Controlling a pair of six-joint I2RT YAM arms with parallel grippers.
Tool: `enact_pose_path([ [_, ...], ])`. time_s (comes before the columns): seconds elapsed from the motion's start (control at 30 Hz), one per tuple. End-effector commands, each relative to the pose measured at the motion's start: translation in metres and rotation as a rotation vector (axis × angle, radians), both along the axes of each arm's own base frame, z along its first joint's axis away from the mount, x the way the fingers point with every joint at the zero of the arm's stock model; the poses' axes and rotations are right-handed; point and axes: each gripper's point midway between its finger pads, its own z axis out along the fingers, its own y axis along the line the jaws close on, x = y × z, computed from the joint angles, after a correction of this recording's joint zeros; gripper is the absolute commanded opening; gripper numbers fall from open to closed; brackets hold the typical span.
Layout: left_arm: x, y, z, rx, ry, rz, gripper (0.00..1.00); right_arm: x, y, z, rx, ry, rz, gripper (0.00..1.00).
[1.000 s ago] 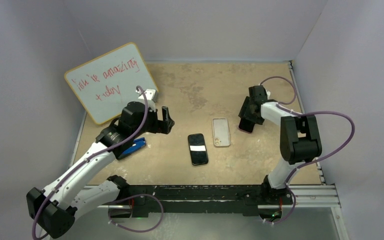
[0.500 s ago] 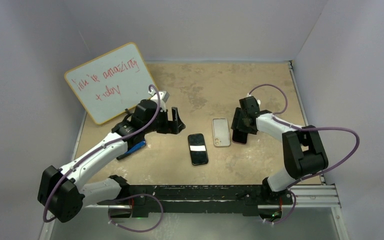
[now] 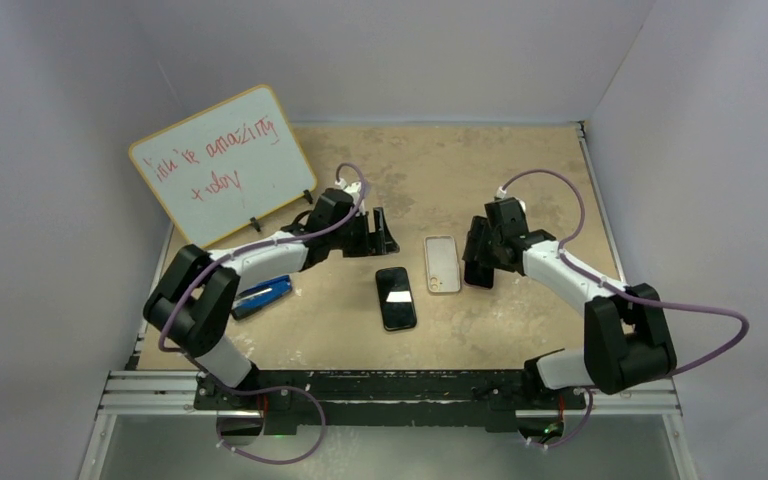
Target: Put the phone into the phone case
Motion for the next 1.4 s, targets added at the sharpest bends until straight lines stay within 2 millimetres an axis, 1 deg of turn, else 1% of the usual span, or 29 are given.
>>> enact_pose_path([
  [0.0, 0.028, -0.035, 0.037, -0.136, -0.086, -0.043, 0.72, -0.001, 0.007, 0.015, 0.033, -0.046, 0.026, 0.38],
  [0.07, 0.033, -0.039, 0.035, -0.141, -0.08, -0.045, 0.71, 0.0, 0.015, 0.019, 0.07, -0.067, 0.053, 0.38],
  [0.27, 0.039, -0.046, 0.033, -0.163, -0.056, -0.042, 0.71, 0.007, 0.059, 0.037, 0.247, -0.154, 0.202, 0.38],
  [0.47, 0.044, -0.043, 0.036, -0.165, -0.039, -0.018, 0.71, 0.015, 0.089, 0.048, 0.303, -0.196, 0.294, 0.38],
  [0.63, 0.042, -0.04, 0.033, -0.163, -0.017, -0.014, 0.71, 0.02, 0.107, 0.046, 0.306, -0.19, 0.327, 0.38],
  [0.77, 0.04, -0.036, 0.033, -0.159, -0.018, -0.003, 0.71, 0.02, 0.11, 0.036, 0.287, -0.174, 0.317, 0.38],
  [0.9, 0.04, -0.036, 0.032, -0.154, -0.015, -0.008, 0.71, 0.017, 0.11, 0.016, 0.265, -0.134, 0.307, 0.38],
  [1.1, 0.039, -0.037, 0.026, -0.153, 0.0, -0.014, 0.71, 0.019, 0.103, 0.006, 0.226, -0.132, 0.289, 0.39],
  [1.3, 0.04, -0.037, 0.025, -0.148, -0.003, -0.015, 0.7, 0.017, 0.1, -0.001, 0.21, -0.12, 0.286, 0.44],
  [1.37, 0.04, -0.037, 0.024, -0.146, -0.002, -0.015, 0.7, 0.016, 0.099, -0.003, 0.205, -0.115, 0.283, 0.47],
])
